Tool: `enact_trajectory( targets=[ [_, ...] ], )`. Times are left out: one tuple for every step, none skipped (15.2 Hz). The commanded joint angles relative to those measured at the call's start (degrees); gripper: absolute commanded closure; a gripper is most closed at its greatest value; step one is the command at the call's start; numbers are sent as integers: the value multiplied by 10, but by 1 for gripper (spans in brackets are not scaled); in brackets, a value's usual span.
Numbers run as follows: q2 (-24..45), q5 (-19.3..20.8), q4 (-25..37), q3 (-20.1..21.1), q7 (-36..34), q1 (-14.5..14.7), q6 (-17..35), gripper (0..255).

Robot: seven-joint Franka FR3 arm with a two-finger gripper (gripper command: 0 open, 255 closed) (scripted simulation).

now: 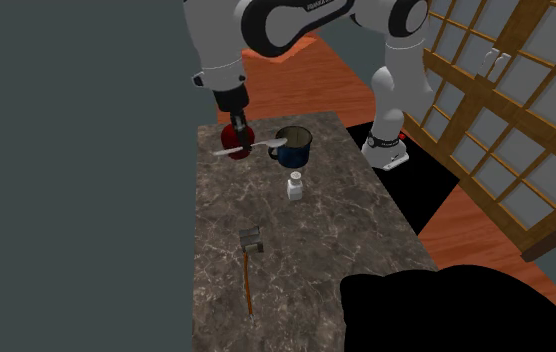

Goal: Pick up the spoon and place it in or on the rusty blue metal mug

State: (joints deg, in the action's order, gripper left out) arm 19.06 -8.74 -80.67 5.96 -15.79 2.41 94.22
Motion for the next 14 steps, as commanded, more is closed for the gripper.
enact_trajectory(
  targets=[
    [-45, -4, -63, -3, 15, -9, 16, 255],
    [-68, -7, -95, -5, 23, -14, 23, 255],
    [-91, -9, -124, -8, 31, -18, 29, 255],
    [-113, -10, -153, -10, 39, -22, 34, 255],
    [-135, -12, -180, -13, 47, -27, 38, 255],
    [-156, -13, -205, -16, 55, -31, 41, 255],
    [-177, -14, -230, -20, 63, -34, 44, 255],
    [-198, -15, -254, -23, 70, -38, 46, 255],
    [-218, -15, -277, -27, 78, -42, 47, 255],
    [-238, -15, -299, -31, 86, -46, 47, 255],
    [-257, -14, -320, -35, 94, -49, 48, 255],
    [-277, -14, -340, -39, 102, -53, 47, 255],
    [-296, -12, -360, -44, 110, -56, 46, 255],
    [-307, -11, -370, -47, 114, -58, 45, 255]
  ],
)
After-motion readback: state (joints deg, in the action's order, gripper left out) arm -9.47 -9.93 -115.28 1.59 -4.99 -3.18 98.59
